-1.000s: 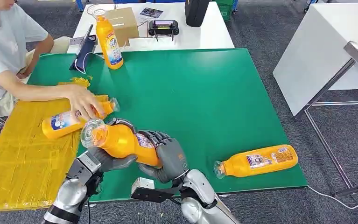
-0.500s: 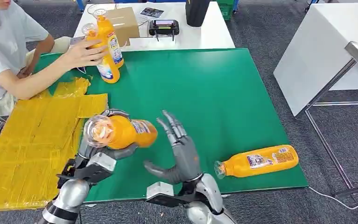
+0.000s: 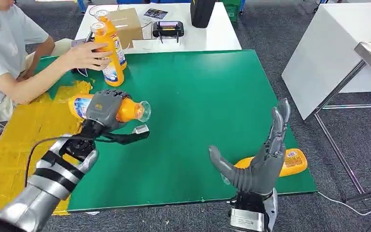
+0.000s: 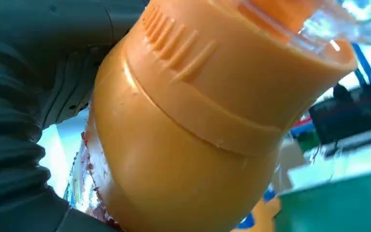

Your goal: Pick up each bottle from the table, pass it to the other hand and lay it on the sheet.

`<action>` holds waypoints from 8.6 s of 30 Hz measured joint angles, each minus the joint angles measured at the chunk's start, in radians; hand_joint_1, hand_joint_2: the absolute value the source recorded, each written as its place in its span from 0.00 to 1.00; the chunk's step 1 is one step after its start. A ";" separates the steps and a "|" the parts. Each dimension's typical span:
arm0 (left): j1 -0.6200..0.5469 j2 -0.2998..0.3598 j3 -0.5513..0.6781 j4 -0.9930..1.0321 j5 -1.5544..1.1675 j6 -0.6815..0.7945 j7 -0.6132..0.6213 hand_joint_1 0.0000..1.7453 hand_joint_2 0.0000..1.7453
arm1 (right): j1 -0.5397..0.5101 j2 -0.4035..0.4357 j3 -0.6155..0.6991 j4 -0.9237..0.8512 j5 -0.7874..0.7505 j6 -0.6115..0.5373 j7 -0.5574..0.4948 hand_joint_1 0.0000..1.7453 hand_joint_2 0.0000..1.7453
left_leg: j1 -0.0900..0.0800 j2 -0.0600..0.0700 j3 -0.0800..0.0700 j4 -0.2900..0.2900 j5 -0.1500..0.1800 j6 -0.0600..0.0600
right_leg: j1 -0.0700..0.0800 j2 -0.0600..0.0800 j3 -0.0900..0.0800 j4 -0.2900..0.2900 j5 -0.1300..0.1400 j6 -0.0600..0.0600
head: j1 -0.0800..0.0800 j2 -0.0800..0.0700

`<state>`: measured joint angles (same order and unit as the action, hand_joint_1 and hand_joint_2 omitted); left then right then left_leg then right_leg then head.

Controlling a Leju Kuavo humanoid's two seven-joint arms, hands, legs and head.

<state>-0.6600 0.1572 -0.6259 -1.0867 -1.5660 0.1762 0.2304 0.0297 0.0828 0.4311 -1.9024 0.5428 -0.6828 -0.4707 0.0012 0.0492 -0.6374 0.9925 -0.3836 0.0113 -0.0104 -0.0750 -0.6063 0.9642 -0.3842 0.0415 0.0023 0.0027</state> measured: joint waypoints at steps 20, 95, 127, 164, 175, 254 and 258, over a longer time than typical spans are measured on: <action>-0.171 0.009 -0.067 0.636 0.063 -0.154 0.087 0.00 1.00 | -0.070 -0.019 0.013 0.035 0.048 0.019 0.063 0.00 1.00 | 0.000 -0.001 -0.002 0.000 0.000 0.000 | 0.000 0.000 -0.001 0.000 -0.001 0.000 | 0.000 0.000; 0.562 -0.177 0.362 -0.394 0.871 0.305 -0.557 0.00 1.00 | -0.027 -0.416 -0.349 0.638 0.724 0.517 0.516 0.37 1.00 | -0.007 0.000 0.000 0.000 -0.006 0.007 | -0.006 0.000 0.001 -0.001 -0.005 0.007 | 0.000 0.000; 0.582 -0.185 0.308 -0.387 0.984 0.191 -0.568 0.00 1.00 | -0.051 -0.208 -0.327 0.587 0.353 0.161 0.345 1.00 1.00 | -0.006 0.000 0.015 0.000 -0.011 0.008 | -0.006 0.001 0.015 -0.001 -0.009 0.008 | -0.001 0.000; 0.516 -0.183 0.127 -0.405 1.085 0.085 -0.587 0.00 1.00 | -0.187 0.054 0.076 0.625 0.056 0.432 0.247 1.00 1.00 | -0.006 -0.001 0.011 0.000 -0.011 0.007 | -0.006 -0.001 0.013 0.000 -0.011 0.007 | 0.000 0.000; 0.508 -0.181 0.126 -0.404 1.103 0.082 -0.587 0.00 1.00 | -0.230 0.059 0.160 0.719 0.122 0.412 0.267 1.00 1.00 | -0.006 -0.001 0.011 0.000 -0.011 0.007 | -0.006 -0.001 0.012 0.000 -0.011 0.007 | 0.000 0.000; 0.315 0.169 0.269 -0.449 -0.003 0.189 0.011 1.00 1.00 | 0.058 0.011 -0.124 0.179 0.018 0.208 0.135 0.00 1.00 | -0.005 -0.002 0.009 0.000 -0.011 0.007 | -0.006 -0.002 0.009 0.000 -0.011 0.006 | 0.000 0.000; 0.238 0.154 0.185 -0.352 -0.004 0.100 -0.016 1.00 1.00 | 0.034 0.015 -0.123 0.179 0.014 0.233 0.138 0.00 1.00 | -0.006 -0.001 0.009 0.000 -0.011 0.007 | -0.006 -0.001 0.010 0.000 -0.010 0.006 | 0.000 0.000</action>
<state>-0.4219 0.3116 -0.4411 -1.4392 -1.5698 0.2758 0.2144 0.0632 0.0980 0.3079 -1.7235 0.5570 -0.4501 -0.3323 -0.0049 0.0483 -0.6282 0.9925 -0.3942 0.0184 -0.0167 -0.0764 -0.5968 0.9640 -0.3940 0.0477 0.0027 0.0027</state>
